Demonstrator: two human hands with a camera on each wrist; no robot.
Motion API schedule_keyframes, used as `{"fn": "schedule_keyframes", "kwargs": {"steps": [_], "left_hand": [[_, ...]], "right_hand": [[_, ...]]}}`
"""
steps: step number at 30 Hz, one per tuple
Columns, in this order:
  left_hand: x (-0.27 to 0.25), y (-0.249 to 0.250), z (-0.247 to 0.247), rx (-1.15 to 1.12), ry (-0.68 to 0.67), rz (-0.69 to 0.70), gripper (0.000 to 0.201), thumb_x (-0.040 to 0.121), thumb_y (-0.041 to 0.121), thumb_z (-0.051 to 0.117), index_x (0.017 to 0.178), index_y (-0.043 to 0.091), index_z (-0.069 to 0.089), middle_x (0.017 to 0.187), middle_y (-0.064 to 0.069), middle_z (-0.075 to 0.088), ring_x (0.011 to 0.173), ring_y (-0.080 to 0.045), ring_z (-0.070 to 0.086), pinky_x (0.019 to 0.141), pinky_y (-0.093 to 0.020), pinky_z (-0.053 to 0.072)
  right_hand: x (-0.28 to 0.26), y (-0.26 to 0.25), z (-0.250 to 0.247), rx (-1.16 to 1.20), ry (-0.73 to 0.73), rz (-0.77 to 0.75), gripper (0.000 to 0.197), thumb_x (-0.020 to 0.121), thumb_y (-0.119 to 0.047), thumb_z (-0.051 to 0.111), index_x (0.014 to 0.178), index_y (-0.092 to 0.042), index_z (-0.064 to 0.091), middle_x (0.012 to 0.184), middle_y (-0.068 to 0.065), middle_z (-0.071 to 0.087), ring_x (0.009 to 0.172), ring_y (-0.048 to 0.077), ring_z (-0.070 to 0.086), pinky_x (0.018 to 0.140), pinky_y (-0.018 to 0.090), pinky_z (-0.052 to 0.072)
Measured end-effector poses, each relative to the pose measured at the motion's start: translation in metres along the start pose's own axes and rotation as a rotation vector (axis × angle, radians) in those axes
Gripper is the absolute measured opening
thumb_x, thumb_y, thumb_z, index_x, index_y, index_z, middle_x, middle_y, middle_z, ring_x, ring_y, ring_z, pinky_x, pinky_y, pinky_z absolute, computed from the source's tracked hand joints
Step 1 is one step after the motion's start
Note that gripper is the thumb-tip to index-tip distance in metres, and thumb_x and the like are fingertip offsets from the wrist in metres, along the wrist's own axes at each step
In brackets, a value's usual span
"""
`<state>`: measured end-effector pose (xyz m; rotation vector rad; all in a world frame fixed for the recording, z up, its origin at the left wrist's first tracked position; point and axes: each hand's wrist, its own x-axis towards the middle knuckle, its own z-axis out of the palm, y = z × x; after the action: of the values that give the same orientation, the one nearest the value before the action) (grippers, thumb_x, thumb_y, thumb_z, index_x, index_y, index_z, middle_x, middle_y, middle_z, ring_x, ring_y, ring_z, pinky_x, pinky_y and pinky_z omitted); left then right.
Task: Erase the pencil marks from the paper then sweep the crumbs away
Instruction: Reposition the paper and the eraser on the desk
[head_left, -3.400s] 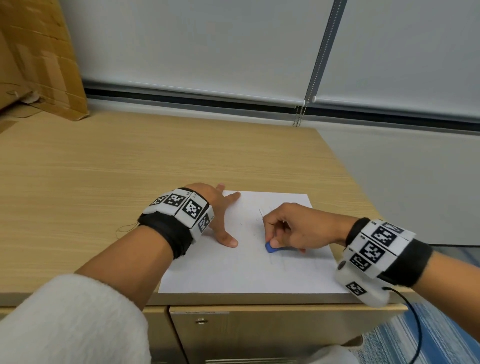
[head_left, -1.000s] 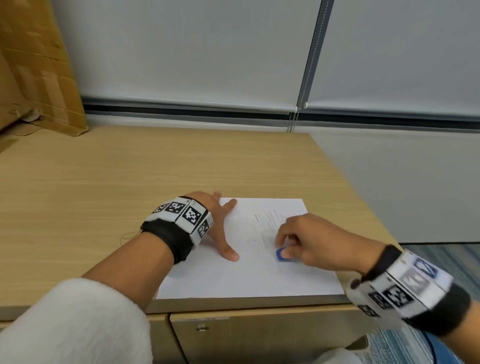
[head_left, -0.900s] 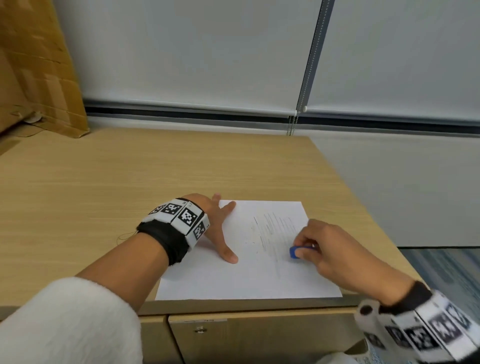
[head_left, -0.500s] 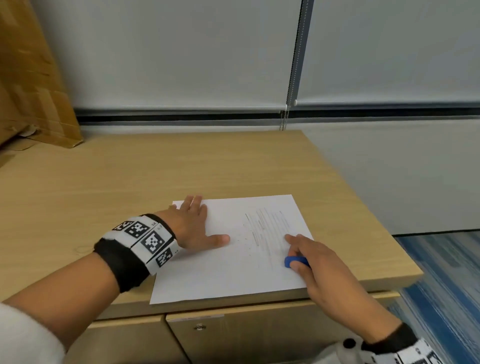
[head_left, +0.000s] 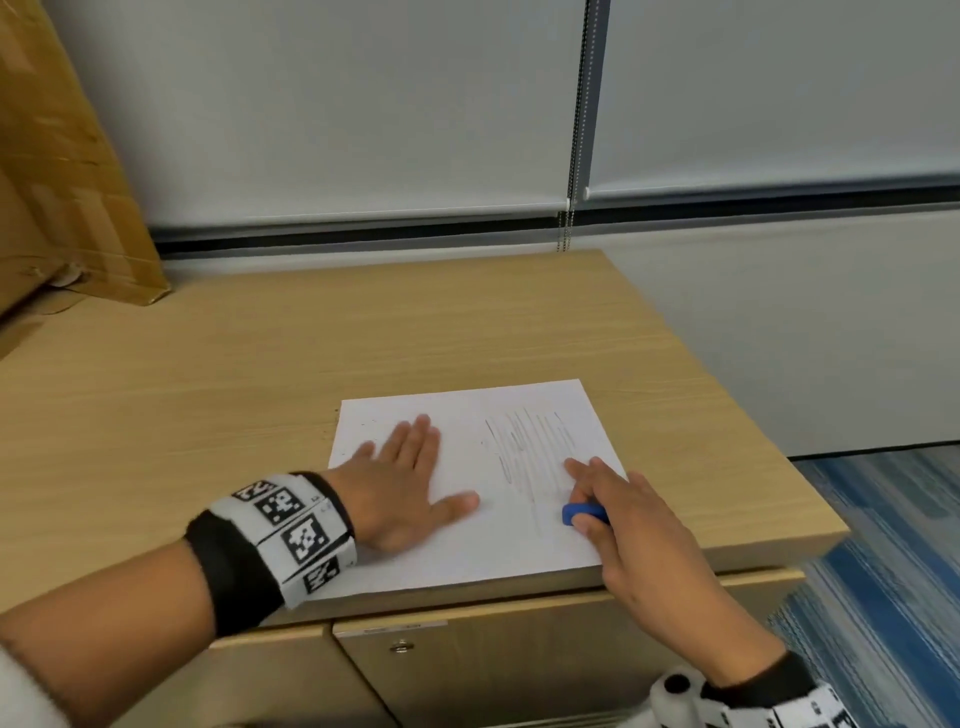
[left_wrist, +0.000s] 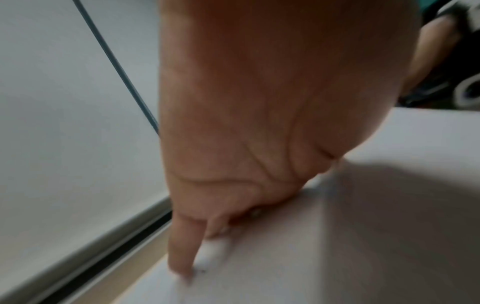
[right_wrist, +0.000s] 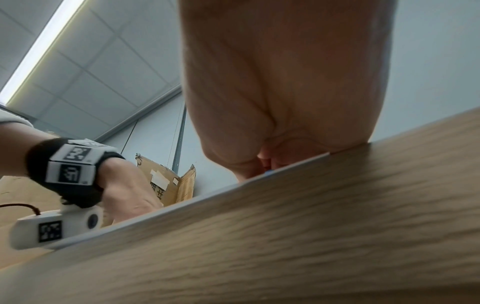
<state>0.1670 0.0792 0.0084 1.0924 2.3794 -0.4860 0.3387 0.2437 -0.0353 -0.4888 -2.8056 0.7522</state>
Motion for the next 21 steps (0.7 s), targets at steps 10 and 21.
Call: {"fn": "schedule_keyframes", "kwargs": {"steps": [10,21], "left_hand": [[0.006,0.037,0.0,0.065,0.039,0.326,0.08,0.092,0.068,0.007,0.147,0.022,-0.029,0.151,0.003,-0.039,0.141,-0.014,-0.031,0.12,-0.045,-0.008],[0.016,0.025,-0.011,-0.005,0.071,0.277,0.082,0.089,0.071,0.005,0.149,0.025,-0.025,0.152,0.002,-0.036,0.144,-0.018,-0.027,0.12,-0.047,-0.005]], "right_hand": [[0.001,0.0,0.001,-0.026,-0.012,0.0,0.021,0.1,-0.028,0.042,0.121,-0.028,0.046,0.133,-0.024,0.046,0.139,-0.002,0.022,0.11,0.015,0.0],[0.002,0.003,0.004,-0.026,0.01,-0.009,0.022,0.099,-0.03,0.045,0.121,-0.028,0.048,0.137,-0.023,0.046,0.139,-0.004,0.022,0.113,0.016,0.002]]}}
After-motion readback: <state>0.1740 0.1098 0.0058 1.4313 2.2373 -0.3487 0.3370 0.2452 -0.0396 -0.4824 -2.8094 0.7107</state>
